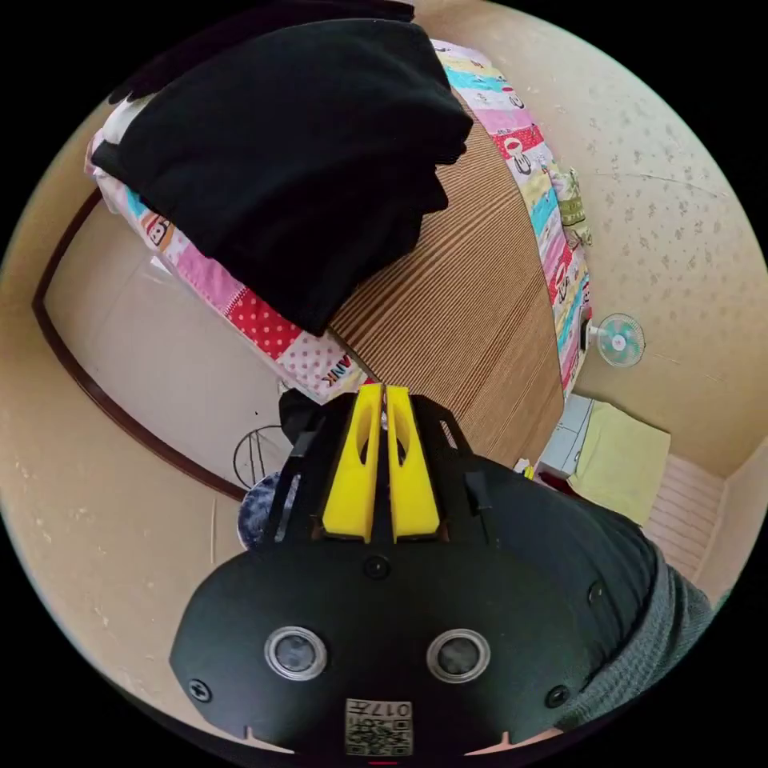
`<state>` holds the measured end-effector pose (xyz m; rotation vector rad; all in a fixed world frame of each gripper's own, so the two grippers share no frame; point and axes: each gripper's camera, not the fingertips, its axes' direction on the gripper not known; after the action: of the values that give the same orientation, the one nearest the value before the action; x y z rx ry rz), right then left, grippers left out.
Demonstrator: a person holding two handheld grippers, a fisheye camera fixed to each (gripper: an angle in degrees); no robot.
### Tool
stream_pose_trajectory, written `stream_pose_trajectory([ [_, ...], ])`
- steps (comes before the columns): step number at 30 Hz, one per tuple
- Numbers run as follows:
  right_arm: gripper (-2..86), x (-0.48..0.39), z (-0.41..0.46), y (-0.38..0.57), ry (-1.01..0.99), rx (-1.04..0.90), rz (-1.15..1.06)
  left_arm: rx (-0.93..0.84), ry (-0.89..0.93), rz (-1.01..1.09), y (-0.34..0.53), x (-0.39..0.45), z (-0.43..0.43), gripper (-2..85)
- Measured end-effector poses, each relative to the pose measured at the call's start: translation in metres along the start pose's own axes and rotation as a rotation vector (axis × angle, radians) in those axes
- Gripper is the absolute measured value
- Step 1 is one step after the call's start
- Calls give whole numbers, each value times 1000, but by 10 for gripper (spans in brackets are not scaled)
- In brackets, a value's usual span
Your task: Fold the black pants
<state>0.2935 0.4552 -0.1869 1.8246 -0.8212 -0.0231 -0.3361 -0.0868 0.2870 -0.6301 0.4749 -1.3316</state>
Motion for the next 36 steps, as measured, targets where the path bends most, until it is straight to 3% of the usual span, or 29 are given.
stream_pose_trajectory([
  [6,9,-54,82,12,102,-232,-175,285,-170,68,-46,23,-94,123],
  [11,9,-42,78,55,-81,-156,-225,373,-285,71,-107,-3,-156,143],
  [13,7,-18,58,75,-150,-107,-189,260,-268,83,-142,-23,-153,143],
  [15,6,1,36,93,-190,-38,-155,-5,-160,72,-187,-49,-130,97],
  [16,6,11,19,106,-220,21,-152,-44,-122,91,-194,-51,-128,85],
  [18,5,22,-5,127,-255,111,-165,-171,28,289,-205,-26,-128,14],
  [21,4,36,-36,160,-245,237,-188,-279,298,583,-183,55,-128,2],
  [22,4,42,-44,171,-233,275,-194,-296,283,642,-175,77,-124,1],
  [24,3,52,-50,182,-220,314,-197,-357,82,899,-135,165,-93,7],
  [27,3,74,-47,188,-223,331,-167,-475,-190,1060,-96,232,-9,36],
  [29,3,83,-42,189,-235,349,-158,-533,-197,1098,-86,240,23,45],
  [33,3,87,-22,186,-281,322,-220,-265,184,741,-129,185,-15,26],
  [36,3,85,-11,181,-235,260,-247,42,109,590,-151,137,-67,35],
])
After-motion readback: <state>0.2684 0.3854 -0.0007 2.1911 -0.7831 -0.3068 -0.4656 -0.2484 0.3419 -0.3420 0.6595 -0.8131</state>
